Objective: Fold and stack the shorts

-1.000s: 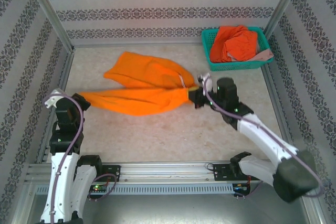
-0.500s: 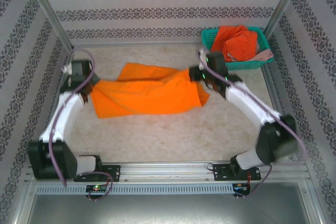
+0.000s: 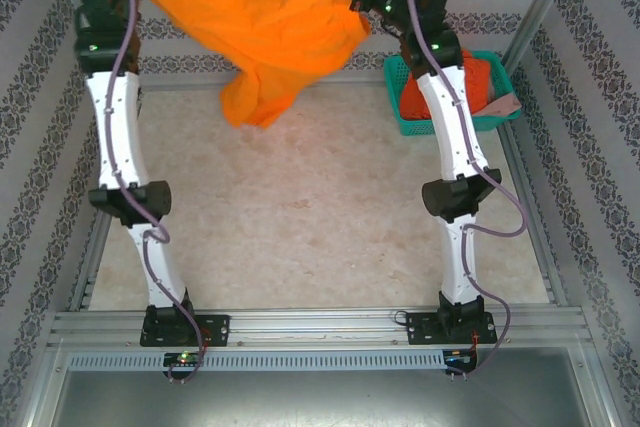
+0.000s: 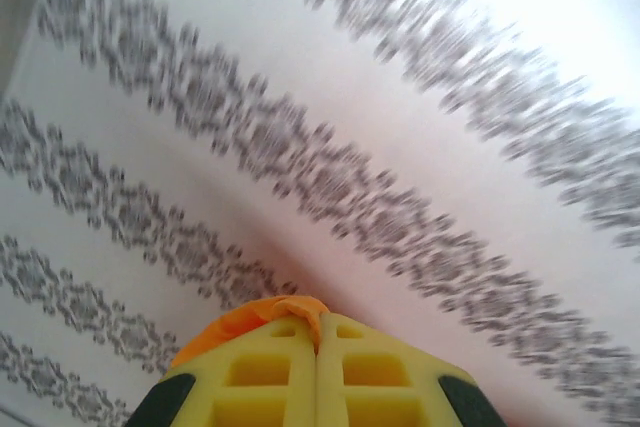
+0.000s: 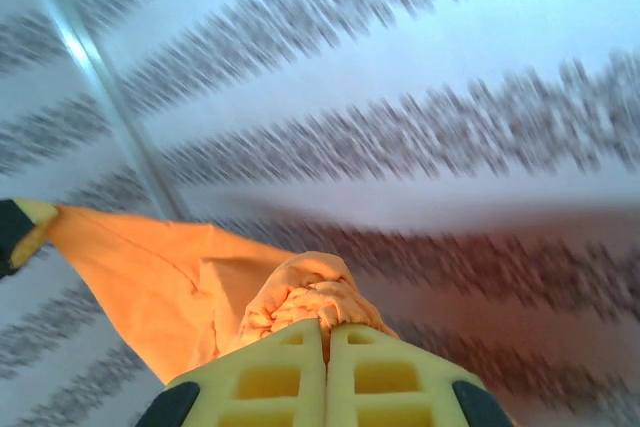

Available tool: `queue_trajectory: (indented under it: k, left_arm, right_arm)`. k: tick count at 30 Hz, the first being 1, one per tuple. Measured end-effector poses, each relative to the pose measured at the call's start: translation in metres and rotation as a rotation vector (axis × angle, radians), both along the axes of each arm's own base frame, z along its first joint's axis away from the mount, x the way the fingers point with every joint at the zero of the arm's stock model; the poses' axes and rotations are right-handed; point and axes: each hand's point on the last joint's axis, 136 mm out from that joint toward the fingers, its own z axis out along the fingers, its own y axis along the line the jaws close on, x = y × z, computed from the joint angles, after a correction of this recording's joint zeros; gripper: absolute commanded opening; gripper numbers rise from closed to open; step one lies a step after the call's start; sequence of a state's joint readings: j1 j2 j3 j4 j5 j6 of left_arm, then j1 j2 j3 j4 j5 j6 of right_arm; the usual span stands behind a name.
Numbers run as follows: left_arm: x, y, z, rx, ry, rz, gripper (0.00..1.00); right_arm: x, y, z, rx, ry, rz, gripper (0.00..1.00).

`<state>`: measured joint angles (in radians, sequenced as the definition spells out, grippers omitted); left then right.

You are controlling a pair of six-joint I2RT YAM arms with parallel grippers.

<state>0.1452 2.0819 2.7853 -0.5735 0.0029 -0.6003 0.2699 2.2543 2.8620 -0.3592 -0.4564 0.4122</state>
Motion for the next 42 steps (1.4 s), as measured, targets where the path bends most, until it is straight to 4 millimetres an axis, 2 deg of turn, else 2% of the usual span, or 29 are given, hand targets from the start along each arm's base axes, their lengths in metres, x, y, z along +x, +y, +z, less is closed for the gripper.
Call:
queue_trajectory:
  k: [1,3,5,7,9,10,11,13,16,18,19,20,22,25,28,32,34,38,42]
  left_arm:
    - [-0.02,-0.002,0.017,0.02,-0.022,0.003,0.0]
    - [-0.078,-0.01,0.05,0.069,-0.09,0.01,0.0]
    - [-0.133,-0.018,0.064,0.108,-0.17,0.02,0.0]
    - [-0.182,-0.023,0.057,0.138,-0.241,0.038,0.0]
    - [-0.22,-0.027,0.035,0.156,-0.287,0.055,0.0]
    - [-0.229,-0.028,0.021,0.158,-0.294,0.058,0.0]
    - [-0.233,-0.028,-0.001,0.158,-0.286,0.061,0.0]
    - [-0.229,-0.027,-0.062,0.143,-0.204,0.067,0.0]
    - [-0.219,-0.029,-0.183,0.111,0.019,0.071,0.0]
    - [-0.223,-0.033,-0.26,0.087,0.184,0.067,0.0]
    - [-0.229,-0.035,-0.288,0.076,0.246,0.067,0.0]
    - [-0.237,-0.037,-0.309,0.065,0.295,0.071,0.0]
    - [-0.255,-0.036,-0.337,0.041,0.364,0.093,0.0]
    - [-0.275,-0.03,-0.343,0.011,0.382,0.142,0.0]
    - [-0.289,-0.024,-0.348,0.006,0.405,0.184,0.0]
    - [-0.298,-0.021,-0.36,0.017,0.47,0.203,0.0]
    - [-0.297,-0.021,-0.358,0.031,0.487,0.199,0.0]
    - [-0.279,-0.023,-0.326,0.079,0.479,0.176,0.0]
    - [-0.236,-0.028,-0.275,0.133,0.436,0.136,0.0]
  right_arm:
    - [-0.012,-0.003,0.018,0.01,-0.046,0.021,0.0]
    - [-0.037,-0.007,0.042,0.006,-0.104,0.076,0.0]
    - [-0.051,-0.011,0.045,-0.027,-0.112,0.116,0.0]
    - [-0.059,-0.014,0.028,-0.071,-0.079,0.137,0.0]
    - [-0.067,-0.018,-0.02,-0.127,-0.008,0.139,0.0]
    - [-0.071,-0.018,-0.045,-0.145,0.024,0.139,0.0]
    - [-0.076,-0.02,-0.082,-0.168,0.061,0.139,0.0]
    - [-0.091,-0.023,-0.159,-0.214,0.165,0.141,0.0]
    - [-0.123,-0.024,-0.273,-0.295,0.349,0.165,0.0]
    - [-0.147,-0.023,-0.325,-0.336,0.442,0.182,0.0]
    - [-0.162,-0.022,-0.346,-0.356,0.477,0.193,0.0]
    - [-0.175,-0.02,-0.36,-0.372,0.503,0.201,0.0]
    - [-0.201,-0.017,-0.378,-0.401,0.53,0.208,0.0]
    - [-0.229,-0.015,-0.382,-0.406,0.53,0.2,0.0]
    - [-0.244,-0.016,-0.382,-0.385,0.54,0.171,0.01]
    - [-0.253,-0.019,-0.39,-0.365,0.593,0.12,0.0]
    - [-0.253,-0.025,-0.393,-0.349,0.622,0.076,0.0]
    - [-0.247,-0.036,-0.386,-0.312,0.638,-0.015,0.0]
    - [-0.235,-0.047,-0.373,-0.284,0.636,-0.109,0.0]
